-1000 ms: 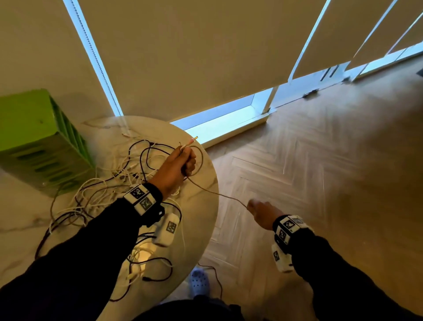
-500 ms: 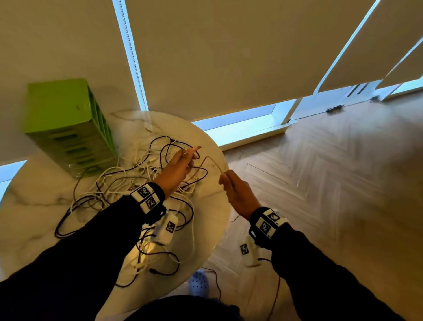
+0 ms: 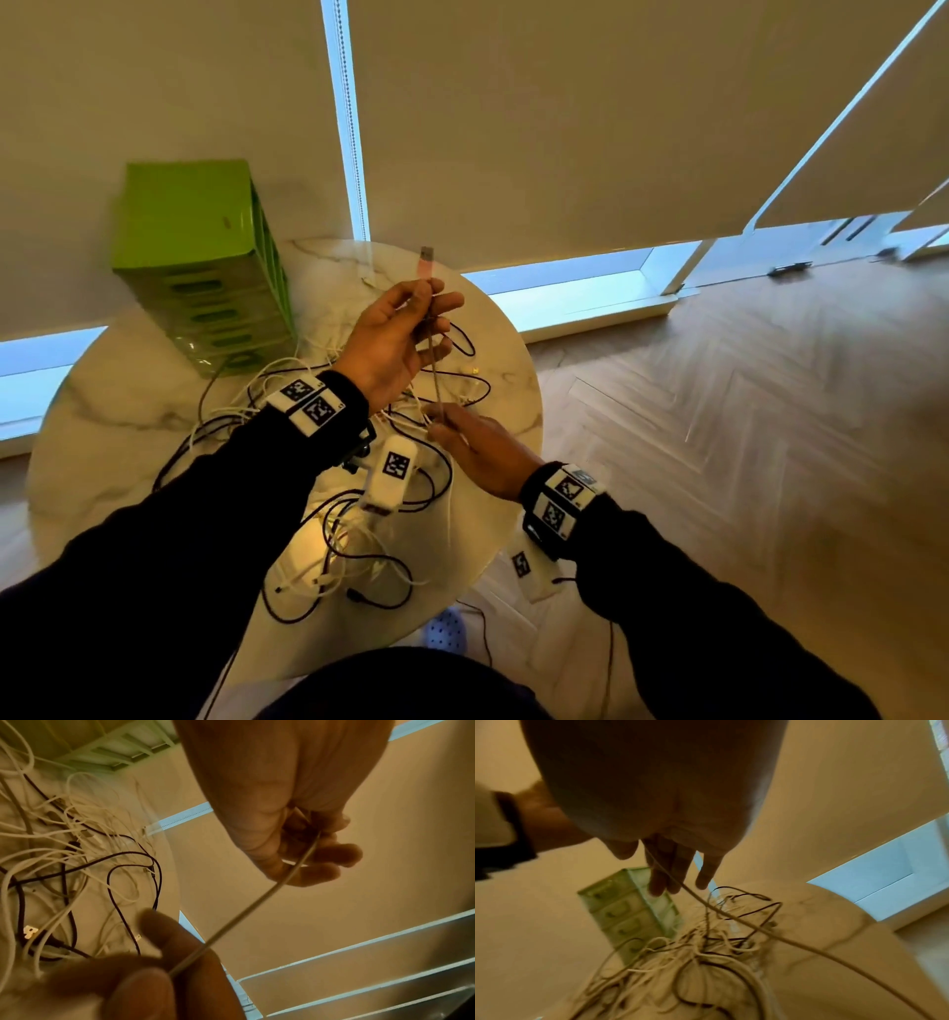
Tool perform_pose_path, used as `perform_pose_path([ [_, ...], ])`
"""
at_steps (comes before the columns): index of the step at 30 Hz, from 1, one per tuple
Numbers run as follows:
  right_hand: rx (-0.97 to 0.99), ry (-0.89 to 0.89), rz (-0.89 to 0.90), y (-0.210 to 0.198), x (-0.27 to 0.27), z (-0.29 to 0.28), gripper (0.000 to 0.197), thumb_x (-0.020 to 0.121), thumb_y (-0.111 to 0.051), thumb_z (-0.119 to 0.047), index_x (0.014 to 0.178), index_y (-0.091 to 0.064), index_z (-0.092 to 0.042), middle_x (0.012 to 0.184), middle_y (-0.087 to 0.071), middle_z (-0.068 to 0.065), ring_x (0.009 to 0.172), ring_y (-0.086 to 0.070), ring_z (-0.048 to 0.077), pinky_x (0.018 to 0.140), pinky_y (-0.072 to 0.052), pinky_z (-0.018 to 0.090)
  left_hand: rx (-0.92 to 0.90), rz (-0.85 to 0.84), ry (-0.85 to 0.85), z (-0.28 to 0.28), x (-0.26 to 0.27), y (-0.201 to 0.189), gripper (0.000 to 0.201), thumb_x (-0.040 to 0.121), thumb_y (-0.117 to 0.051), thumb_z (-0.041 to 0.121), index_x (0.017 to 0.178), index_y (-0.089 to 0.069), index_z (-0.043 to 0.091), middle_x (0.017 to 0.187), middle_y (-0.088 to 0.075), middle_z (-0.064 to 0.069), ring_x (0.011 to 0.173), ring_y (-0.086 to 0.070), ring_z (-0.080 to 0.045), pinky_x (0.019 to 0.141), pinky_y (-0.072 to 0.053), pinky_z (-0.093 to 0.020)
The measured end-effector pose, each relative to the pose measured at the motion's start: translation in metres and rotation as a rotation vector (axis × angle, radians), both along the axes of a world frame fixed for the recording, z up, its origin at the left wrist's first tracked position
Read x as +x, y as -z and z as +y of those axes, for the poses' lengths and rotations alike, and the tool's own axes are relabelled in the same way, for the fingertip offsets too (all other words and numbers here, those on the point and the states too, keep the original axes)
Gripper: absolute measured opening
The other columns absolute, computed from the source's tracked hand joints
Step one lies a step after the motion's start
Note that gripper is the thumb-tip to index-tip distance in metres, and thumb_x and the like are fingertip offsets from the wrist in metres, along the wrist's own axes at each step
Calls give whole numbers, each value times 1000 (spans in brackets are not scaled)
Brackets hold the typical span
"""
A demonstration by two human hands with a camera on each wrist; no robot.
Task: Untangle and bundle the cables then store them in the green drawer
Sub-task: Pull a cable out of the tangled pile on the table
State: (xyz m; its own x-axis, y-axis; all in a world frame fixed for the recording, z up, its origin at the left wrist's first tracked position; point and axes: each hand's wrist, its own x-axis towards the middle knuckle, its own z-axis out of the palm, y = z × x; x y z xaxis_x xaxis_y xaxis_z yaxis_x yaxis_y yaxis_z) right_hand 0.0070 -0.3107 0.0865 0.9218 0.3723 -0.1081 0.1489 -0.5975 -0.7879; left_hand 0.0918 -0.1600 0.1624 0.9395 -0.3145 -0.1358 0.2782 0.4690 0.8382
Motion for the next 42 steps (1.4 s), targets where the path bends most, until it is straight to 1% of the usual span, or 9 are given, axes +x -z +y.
perform_pose_path([
  [3, 62, 15, -105, 0, 7, 9, 24, 108, -40, -23, 113, -60, -10, 81, -67, 5, 75, -63, 17, 76, -51, 29, -23, 3, -101, 14, 9, -2, 10, 104, -52, 24, 96, -52, 18, 104, -77, -5, 76, -70, -12, 68, -60, -31],
  [6, -3, 235, -214, 13, 26, -10, 20, 108, -40, -26, 109, -58, -18, 75, -66, -3, 66, -63, 13, 69, -55, 39, -19, -28, -128, 25, 13, 5, 10, 104, -52, 22, 96, -50, 16, 108, -76, -12, 88, -74, -21, 79, -61, -42],
  [9, -178, 276, -249, 28, 39, -23, 13, 106, -43, -27, 112, -54, -25, 81, -69, -7, 70, -66, 16, 70, -56, 41, 77, -79, -130, 26, 7, 19, 9, 104, -53, 20, 97, -47, 17, 108, -75, -18, 92, -73, -28, 84, -61, -47],
  [17, -298, -405, 87, 59, 40, 0, 33, 106, -42, -38, 109, -67, -16, 103, -70, 6, 92, -62, 23, 85, -49, 38, 437, -46, -63, 25, -5, 78, 17, 105, -52, 21, 99, -40, 12, 99, -77, -14, 61, -59, -14, 59, -54, -30],
  [21, -433, -267, 73, 77, 82, -24, 29, 105, -40, -32, 103, -64, -15, 105, -66, 9, 95, -61, 29, 88, -50, 46, 464, 37, -144, 29, 1, 99, 22, 106, -52, 21, 109, -42, 2, 97, -77, -13, 56, -52, -11, 57, -46, -29],
  [25, -794, -172, -60, 100, 123, -46, 28, 99, -47, -24, 123, -57, -14, 126, -59, 10, 116, -58, 34, 99, -41, 43, 493, 80, -171, 31, 3, 113, 26, 106, -50, 20, 114, -44, -4, 89, -77, -9, 54, -43, -10, 58, -38, -29],
  [30, -997, -244, -293, 119, 141, -61, 20, 88, -66, -25, 107, -66, -19, 104, -68, 8, 106, -59, 34, 93, -38, 46, 528, 95, -207, 29, 4, 123, 27, 107, -47, 23, 119, -45, -1, 82, -74, -3, 53, -36, -10, 56, -36, -26],
  [37, -964, -216, -384, 76, 195, -76, 22, 99, -42, -16, 116, -55, -12, 112, -63, 11, 99, -61, 35, 90, -40, 45, 498, 153, -271, 24, 21, 124, 17, 106, -51, 27, 101, -51, 11, 70, -62, 2, 58, -48, -7, 60, -38, -27],
  [42, -399, 40, -290, 36, 207, -60, 21, 106, -35, -31, 110, -50, -17, 76, -65, 11, 71, -61, 37, 71, -51, 47, 374, 245, -362, 25, 23, 128, 17, 104, -55, 28, 105, -57, 11, 63, -41, 8, 53, -36, -4, 57, -30, -23],
])
